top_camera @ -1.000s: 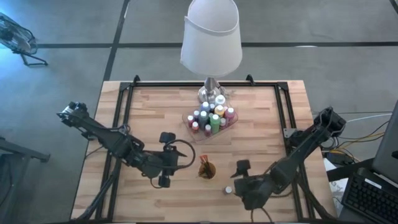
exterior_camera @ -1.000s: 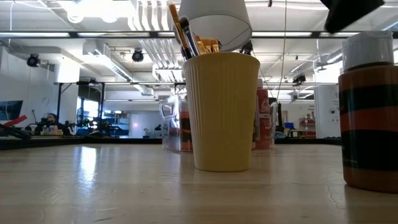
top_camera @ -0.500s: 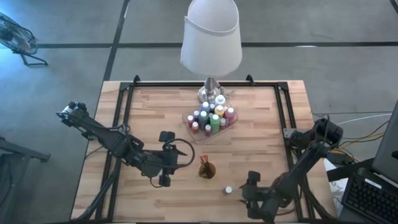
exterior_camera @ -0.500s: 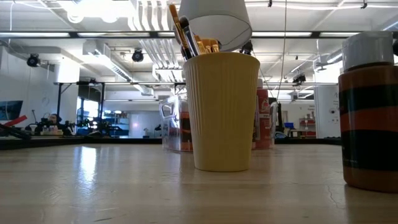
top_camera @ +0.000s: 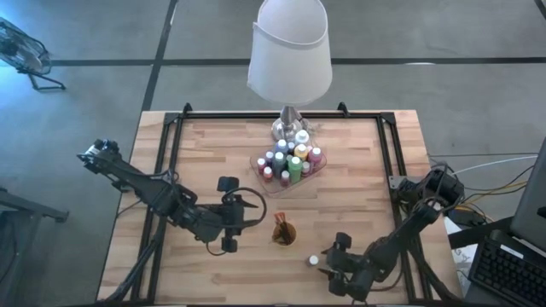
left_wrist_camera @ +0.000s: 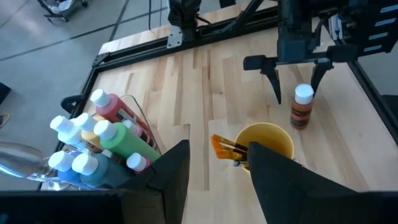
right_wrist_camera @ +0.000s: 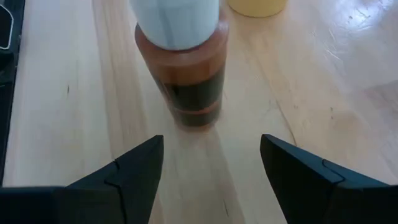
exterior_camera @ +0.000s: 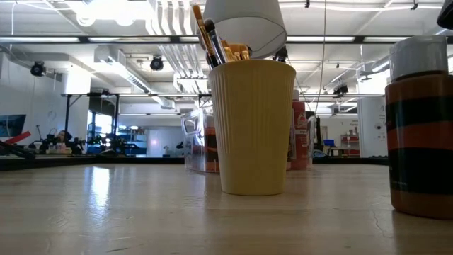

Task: Pick & Place Paint Supplies
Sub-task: Put the brown bottle into the transparent bin

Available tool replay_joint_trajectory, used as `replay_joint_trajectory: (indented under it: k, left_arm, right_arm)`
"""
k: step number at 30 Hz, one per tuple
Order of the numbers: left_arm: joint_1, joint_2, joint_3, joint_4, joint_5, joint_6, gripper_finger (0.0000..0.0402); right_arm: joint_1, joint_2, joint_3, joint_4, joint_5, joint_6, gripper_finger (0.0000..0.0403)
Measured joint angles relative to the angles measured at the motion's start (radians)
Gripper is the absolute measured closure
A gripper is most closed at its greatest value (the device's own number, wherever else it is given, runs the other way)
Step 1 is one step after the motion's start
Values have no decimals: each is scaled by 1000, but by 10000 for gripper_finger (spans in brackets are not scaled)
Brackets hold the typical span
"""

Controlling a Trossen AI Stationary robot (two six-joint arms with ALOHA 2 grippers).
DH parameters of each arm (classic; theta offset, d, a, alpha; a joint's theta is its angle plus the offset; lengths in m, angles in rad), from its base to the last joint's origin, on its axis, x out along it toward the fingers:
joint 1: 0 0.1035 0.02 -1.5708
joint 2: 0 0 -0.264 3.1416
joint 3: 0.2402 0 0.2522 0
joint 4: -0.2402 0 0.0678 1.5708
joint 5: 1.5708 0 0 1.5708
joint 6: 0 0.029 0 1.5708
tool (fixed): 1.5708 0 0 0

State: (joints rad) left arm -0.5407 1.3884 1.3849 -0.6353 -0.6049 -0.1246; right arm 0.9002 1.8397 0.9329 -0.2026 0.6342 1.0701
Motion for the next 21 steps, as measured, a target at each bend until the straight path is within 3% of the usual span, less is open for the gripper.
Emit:
replay_joint_trajectory:
  k: [21]
  left_arm:
    - [0, 0, 0, 15, 1, -3, 234]
  right_arm:
    - [-34, 28, 13, 88, 76, -67, 95]
